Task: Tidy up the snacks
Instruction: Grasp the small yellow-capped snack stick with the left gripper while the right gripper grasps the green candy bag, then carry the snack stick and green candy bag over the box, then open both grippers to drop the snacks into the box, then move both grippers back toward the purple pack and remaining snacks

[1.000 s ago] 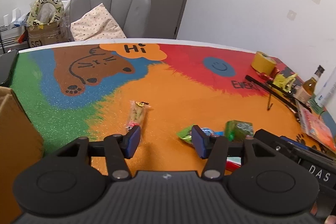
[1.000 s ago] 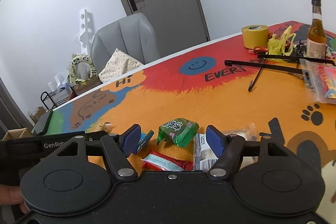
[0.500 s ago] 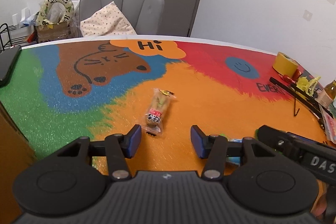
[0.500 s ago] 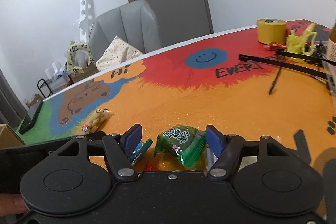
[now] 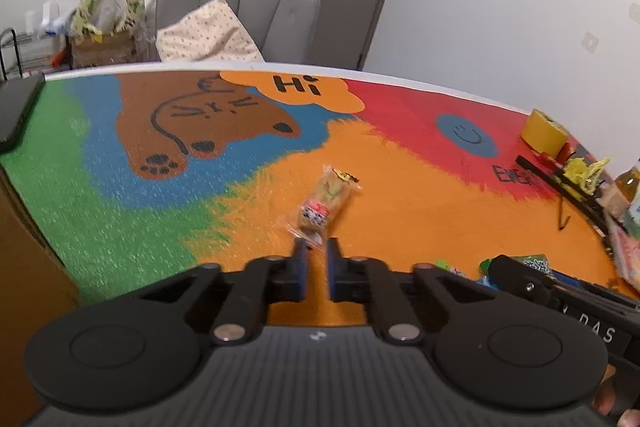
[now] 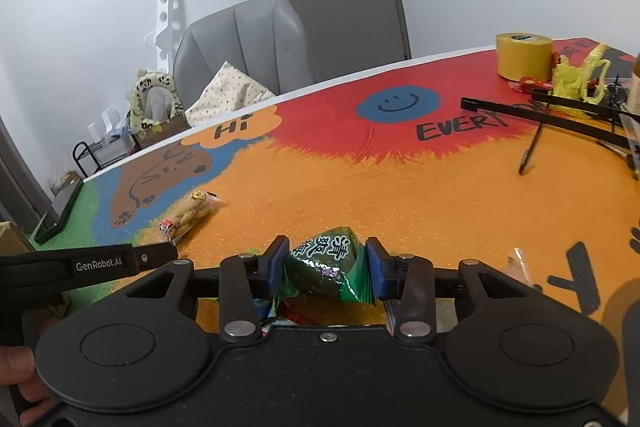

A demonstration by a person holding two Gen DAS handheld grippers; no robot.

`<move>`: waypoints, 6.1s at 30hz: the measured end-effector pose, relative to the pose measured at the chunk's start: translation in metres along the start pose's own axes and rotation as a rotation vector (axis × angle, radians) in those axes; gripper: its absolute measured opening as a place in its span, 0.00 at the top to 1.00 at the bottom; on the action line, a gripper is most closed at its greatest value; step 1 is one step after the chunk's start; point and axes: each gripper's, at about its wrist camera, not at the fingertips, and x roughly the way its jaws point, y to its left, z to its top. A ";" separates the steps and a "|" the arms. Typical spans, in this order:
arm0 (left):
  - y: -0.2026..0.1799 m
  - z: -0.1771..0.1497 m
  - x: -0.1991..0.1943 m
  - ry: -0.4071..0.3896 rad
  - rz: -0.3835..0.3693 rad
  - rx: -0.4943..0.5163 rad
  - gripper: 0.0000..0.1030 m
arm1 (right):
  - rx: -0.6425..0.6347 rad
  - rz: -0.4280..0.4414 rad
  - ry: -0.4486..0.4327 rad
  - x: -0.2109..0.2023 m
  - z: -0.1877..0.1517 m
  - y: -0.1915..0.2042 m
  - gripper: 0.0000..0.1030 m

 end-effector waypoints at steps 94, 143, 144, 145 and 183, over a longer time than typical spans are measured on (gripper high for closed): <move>0.014 -0.011 -0.154 -0.116 -0.132 0.131 0.80 | -0.005 -0.087 -0.134 -0.124 -0.018 0.061 0.63; 0.189 -0.027 -0.238 -0.121 -0.037 0.015 0.80 | -0.187 0.169 -0.090 -0.123 -0.050 0.261 0.53; 0.190 -0.028 -0.240 -0.124 -0.031 0.010 0.78 | -0.188 0.174 -0.091 -0.124 -0.051 0.263 0.50; 0.191 -0.030 -0.242 -0.128 -0.026 0.005 0.77 | -0.190 0.174 -0.095 -0.125 -0.052 0.263 0.48; 0.069 -0.038 -0.221 -0.080 -0.156 0.139 0.14 | 0.010 -0.105 -0.167 -0.184 -0.055 0.099 0.06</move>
